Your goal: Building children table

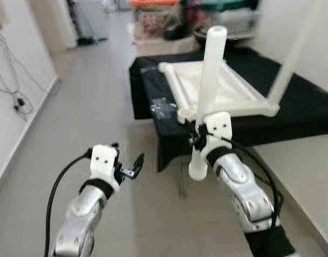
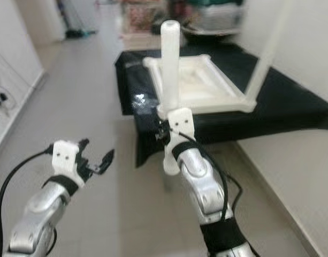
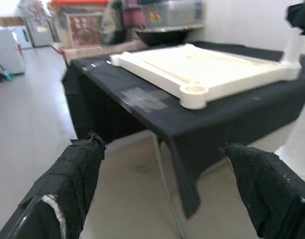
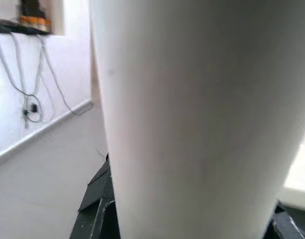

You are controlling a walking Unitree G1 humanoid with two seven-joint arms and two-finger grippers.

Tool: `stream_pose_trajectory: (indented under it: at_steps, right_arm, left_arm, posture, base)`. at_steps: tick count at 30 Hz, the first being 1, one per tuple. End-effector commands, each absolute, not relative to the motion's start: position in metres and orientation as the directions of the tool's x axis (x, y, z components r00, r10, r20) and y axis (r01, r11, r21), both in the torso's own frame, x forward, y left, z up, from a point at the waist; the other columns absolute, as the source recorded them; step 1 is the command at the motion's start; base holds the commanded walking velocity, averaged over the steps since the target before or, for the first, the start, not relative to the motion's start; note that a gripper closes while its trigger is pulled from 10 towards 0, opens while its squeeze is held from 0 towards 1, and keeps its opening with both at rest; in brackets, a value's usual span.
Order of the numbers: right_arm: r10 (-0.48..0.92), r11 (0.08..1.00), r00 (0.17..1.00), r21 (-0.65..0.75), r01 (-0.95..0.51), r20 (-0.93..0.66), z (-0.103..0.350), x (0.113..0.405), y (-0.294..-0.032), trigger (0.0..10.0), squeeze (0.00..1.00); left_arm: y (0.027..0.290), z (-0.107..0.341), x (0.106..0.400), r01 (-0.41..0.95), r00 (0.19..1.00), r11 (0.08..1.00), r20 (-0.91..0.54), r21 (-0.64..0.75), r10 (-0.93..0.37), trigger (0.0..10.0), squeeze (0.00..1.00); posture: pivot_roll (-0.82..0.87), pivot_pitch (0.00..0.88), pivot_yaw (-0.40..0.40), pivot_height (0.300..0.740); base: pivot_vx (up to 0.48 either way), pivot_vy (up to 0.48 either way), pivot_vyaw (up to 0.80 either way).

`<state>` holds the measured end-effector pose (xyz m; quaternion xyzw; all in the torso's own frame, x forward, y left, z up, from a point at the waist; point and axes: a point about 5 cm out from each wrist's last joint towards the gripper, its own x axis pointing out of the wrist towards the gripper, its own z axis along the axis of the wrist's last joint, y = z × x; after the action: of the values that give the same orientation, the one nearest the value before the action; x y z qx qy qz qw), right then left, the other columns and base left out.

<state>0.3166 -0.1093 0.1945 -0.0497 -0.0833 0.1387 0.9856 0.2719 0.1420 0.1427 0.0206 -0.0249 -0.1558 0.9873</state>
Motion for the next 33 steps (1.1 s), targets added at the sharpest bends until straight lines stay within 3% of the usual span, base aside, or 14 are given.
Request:
stream_pose_trajectory:
  at_steps: [1, 11, 21, 33]
  right_arm:
    - [0.314, 0.949, 0.926, -0.104, -0.299, 0.207, 0.208, 0.319, -0.101, 10.0, 0.0]
    - [0.311, 0.95, 0.915, -0.057, -0.307, 0.256, 0.223, 0.329, -0.1, 10.0, 0.0]
    - [0.299, 0.944, 0.845, -0.008, -0.33, 0.443, 0.292, 0.339, -0.106, 10.0, 0.0]
    - [0.281, 0.952, 0.863, -0.012, -0.304, 0.419, 0.284, 0.343, -0.115, 10.0, 0.0]
  left_arm:
    - [0.148, 0.139, 0.274, 0.287, 0.957, 0.956, 0.03, 0.06, -0.289, 10.0, 0.09]
    - [0.142, 0.138, 0.272, 0.306, 0.951, 0.95, 0.028, 0.065, -0.309, 10.0, 0.06]
    - [0.14, 0.136, 0.273, 0.313, 0.949, 0.946, 0.024, 0.085, -0.316, 10.0, 0.02]
    - [0.141, 0.132, 0.272, 0.291, 0.956, 0.951, 0.008, 0.109, -0.294, 10.0, 0.0]
  posture:
    - [-0.03, 0.0, -0.047, 0.74]
    - [-0.03, 0.0, -0.044, 0.74]
    - [-0.02, 0.0, -0.049, 0.74]
    - [-0.02, 0.0, -0.05, 0.74]
  base:
    - [0.379, 0.0, 0.8]
    - [0.378, 0.0, 0.08]
    - [0.351, 0.0, 0.0]
    - [0.186, 0.0, 0.0]
